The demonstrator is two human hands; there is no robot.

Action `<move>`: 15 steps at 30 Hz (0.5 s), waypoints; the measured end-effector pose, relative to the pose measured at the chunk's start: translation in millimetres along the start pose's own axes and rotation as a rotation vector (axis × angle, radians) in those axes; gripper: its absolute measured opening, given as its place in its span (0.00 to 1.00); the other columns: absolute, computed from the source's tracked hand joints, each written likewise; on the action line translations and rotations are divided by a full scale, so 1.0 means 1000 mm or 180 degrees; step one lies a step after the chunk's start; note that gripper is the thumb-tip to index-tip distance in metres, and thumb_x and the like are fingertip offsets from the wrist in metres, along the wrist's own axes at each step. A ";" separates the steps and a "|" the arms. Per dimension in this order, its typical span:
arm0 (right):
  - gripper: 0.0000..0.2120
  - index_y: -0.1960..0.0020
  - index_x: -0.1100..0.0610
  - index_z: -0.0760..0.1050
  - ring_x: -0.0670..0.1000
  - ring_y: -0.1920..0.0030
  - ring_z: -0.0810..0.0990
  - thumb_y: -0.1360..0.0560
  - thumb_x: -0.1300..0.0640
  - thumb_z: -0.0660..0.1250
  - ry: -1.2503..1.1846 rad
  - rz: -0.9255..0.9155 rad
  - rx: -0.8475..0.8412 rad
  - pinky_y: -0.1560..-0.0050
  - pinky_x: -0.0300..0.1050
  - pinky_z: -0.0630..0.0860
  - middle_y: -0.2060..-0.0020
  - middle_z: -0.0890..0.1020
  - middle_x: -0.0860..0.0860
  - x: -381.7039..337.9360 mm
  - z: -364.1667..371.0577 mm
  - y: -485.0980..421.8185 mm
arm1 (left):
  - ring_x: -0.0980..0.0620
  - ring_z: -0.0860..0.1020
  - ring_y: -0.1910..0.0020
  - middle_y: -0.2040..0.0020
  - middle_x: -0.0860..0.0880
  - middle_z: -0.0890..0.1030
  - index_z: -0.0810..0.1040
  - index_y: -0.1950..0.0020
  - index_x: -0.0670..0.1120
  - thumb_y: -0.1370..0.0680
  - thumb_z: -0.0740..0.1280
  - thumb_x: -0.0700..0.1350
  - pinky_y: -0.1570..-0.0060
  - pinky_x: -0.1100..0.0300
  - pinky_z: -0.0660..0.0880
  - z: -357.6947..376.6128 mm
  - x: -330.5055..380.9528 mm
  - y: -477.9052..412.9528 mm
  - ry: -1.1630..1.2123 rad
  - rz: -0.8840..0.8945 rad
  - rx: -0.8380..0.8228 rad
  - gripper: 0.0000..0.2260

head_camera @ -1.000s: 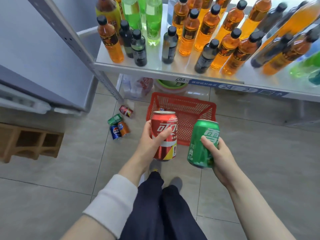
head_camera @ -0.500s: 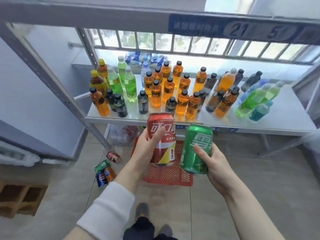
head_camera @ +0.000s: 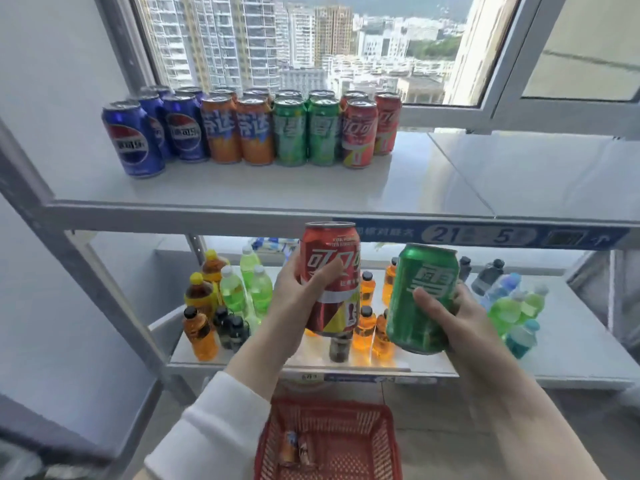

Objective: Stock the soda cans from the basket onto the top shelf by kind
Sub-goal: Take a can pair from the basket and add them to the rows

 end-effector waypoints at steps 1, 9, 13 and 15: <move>0.45 0.43 0.55 0.72 0.55 0.49 0.83 0.54 0.35 0.78 0.0010 -0.0056 0.0019 0.54 0.52 0.80 0.50 0.83 0.55 -0.010 0.003 -0.011 | 0.50 0.83 0.55 0.55 0.51 0.84 0.75 0.48 0.54 0.44 0.71 0.59 0.59 0.58 0.79 -0.004 0.009 -0.012 -0.0031 0.0066 0.0035 0.26; 0.52 0.38 0.55 0.68 0.55 0.46 0.81 0.56 0.35 0.79 0.0061 -0.0373 0.0257 0.46 0.57 0.77 0.50 0.82 0.53 -0.067 0.015 -0.085 | 0.55 0.83 0.56 0.58 0.54 0.84 0.76 0.51 0.53 0.44 0.72 0.60 0.59 0.63 0.78 -0.015 0.067 -0.098 -0.0398 0.0540 0.0033 0.24; 0.38 0.37 0.59 0.66 0.57 0.46 0.80 0.42 0.48 0.75 0.0059 -0.0519 0.0206 0.44 0.61 0.76 0.48 0.80 0.56 -0.090 0.009 -0.118 | 0.60 0.82 0.58 0.59 0.57 0.84 0.76 0.51 0.53 0.41 0.74 0.56 0.61 0.67 0.77 -0.002 0.082 -0.129 -0.0614 0.0720 0.0033 0.21; 0.36 0.36 0.59 0.65 0.57 0.44 0.79 0.40 0.51 0.73 0.0081 -0.0571 0.0210 0.43 0.62 0.76 0.46 0.79 0.56 -0.100 0.002 -0.134 | 0.59 0.81 0.56 0.56 0.55 0.83 0.76 0.49 0.53 0.38 0.74 0.52 0.59 0.66 0.77 0.008 0.087 -0.143 -0.0774 0.0800 0.0026 0.20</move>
Point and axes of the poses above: each hand's wrist, its own y-axis away from the middle knuckle, its own z-axis out of the palm, x = y × z, the point moved 10 cm from there along -y, towards the middle knuckle
